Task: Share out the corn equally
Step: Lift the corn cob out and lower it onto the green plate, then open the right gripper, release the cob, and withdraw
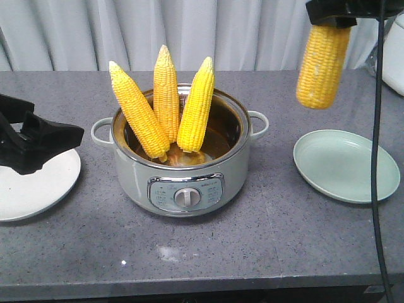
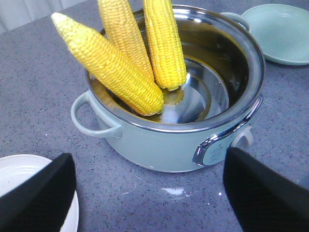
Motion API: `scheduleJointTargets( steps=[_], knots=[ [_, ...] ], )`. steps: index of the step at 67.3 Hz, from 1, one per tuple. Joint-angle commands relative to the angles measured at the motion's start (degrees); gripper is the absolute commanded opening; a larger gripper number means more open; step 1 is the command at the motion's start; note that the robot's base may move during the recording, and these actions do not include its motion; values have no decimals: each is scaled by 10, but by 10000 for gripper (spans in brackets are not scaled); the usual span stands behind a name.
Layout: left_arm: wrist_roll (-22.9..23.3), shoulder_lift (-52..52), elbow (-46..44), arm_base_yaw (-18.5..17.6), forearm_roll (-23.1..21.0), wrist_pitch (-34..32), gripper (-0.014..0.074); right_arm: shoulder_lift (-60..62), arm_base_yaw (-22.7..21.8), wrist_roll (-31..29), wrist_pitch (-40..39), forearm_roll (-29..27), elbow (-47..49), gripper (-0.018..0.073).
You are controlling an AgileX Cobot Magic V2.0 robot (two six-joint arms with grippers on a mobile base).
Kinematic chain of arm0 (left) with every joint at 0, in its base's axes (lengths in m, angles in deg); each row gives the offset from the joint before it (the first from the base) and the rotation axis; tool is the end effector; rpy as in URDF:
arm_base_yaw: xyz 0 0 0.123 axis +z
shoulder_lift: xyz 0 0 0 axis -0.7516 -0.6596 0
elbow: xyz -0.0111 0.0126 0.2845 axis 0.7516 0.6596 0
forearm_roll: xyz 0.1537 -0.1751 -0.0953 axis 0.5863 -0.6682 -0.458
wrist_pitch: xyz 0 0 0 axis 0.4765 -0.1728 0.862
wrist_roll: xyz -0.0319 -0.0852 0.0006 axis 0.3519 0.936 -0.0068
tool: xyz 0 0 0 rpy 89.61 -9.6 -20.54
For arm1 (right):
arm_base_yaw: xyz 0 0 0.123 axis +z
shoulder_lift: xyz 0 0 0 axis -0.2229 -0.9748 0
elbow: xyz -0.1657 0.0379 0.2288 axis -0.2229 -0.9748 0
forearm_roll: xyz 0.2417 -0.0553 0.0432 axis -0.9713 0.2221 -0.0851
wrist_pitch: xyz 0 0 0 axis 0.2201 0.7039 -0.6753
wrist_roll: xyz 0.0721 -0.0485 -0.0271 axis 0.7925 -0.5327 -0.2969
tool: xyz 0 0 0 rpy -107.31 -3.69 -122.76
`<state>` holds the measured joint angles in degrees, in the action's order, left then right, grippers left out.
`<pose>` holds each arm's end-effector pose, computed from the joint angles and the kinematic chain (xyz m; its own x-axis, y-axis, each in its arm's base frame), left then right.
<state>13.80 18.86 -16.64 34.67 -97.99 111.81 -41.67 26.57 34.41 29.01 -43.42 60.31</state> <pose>0.1957 -0.0746 0.3930 -0.4775 0.3020 -0.8251 0.5451 0.8383 -0.0087 0.3107 0.0767 0.4737 -0.4923 -0.3700 -0.7878 -0.3764 0.9066 -0.1906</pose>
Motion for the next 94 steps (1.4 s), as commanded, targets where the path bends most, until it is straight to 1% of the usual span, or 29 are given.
scheduleJointTargets(
  steps=[1,8,13,19,29,35,44,51,77,84,94],
  knots=[
    [-1,8,-20,-4,-13,-30,584,10,-3,37,-2,68,17,246],
    [-1,8,-20,-4,-13,-30,584,-12,-3,56,31,121,17,246],
    [-1,8,-20,-4,-13,-30,584,-31,-6,60,52,134,17,246],
    [-1,8,-20,-4,-13,-30,584,-57,-27,66,66,130,17,246],
    [-1,8,-20,-4,-13,-30,584,-98,-74,66,86,109,17,246],
    [-1,8,-20,-4,-13,-30,584,-118,-94,63,96,97,17,246],
    [-1,8,-20,-4,-13,-30,584,-141,-112,58,103,91,17,246],
    [-1,8,-20,-4,-13,-30,584,-159,-123,52,107,89,17,246],
    [-1,8,-20,-4,-13,-30,584,-230,-123,45,98,87,17,249],
    [-1,8,-20,-4,-13,-30,584,-247,-123,49,89,87,17,288],
    [-1,8,-20,-4,-13,-30,584,-258,-123,56,74,87,17,435]
  ],
)
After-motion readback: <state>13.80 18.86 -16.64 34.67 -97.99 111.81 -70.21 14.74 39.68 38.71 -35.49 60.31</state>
